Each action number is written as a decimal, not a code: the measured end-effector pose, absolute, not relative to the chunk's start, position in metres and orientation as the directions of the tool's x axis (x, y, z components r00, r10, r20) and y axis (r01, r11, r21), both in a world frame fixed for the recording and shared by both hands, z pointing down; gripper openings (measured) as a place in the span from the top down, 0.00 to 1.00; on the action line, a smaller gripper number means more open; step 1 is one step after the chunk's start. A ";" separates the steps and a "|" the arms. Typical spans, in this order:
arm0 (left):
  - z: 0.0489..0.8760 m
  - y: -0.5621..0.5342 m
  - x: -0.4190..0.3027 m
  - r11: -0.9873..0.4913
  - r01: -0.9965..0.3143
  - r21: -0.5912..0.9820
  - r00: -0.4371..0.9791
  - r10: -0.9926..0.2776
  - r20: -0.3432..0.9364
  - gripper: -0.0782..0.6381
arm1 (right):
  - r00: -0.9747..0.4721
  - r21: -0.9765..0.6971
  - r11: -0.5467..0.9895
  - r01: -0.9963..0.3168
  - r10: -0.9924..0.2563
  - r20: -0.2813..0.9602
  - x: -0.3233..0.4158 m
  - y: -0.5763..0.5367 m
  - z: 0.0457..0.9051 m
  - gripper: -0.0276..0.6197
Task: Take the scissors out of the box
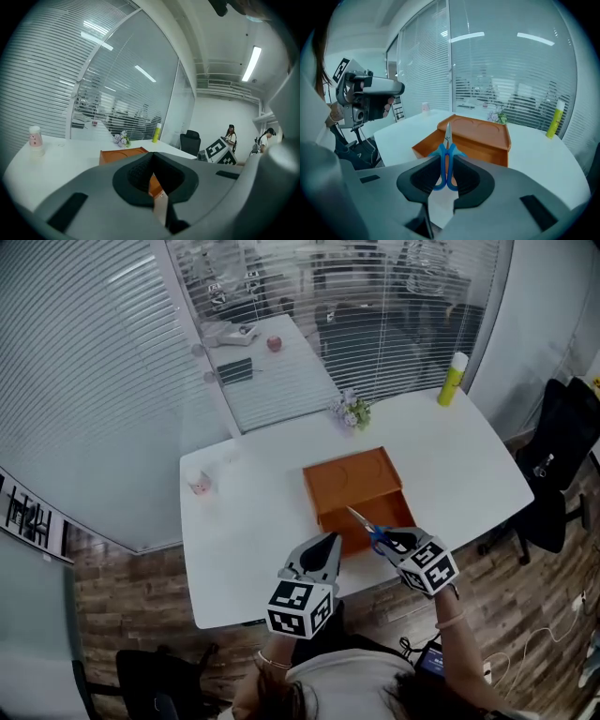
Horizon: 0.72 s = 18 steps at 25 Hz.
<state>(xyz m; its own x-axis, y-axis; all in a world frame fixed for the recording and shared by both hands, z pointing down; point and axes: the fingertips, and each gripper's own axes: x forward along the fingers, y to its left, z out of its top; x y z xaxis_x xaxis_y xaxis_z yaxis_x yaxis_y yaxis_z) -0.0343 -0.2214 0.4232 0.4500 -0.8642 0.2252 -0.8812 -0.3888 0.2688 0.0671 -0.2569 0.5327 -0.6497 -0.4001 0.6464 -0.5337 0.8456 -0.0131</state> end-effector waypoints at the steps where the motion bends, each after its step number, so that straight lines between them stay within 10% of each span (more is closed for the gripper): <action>1: 0.422 -0.221 -0.034 -0.391 -0.882 0.262 0.450 -0.865 0.223 0.87 | -0.657 -0.019 0.836 -0.548 -0.417 0.629 0.067 -0.257 0.529 0.78; 18: 0.394 -0.187 -0.020 -0.405 -0.901 0.154 0.429 -0.884 0.184 0.87 | -0.669 -0.032 0.723 -0.690 -0.622 0.407 0.079 -0.218 0.460 0.78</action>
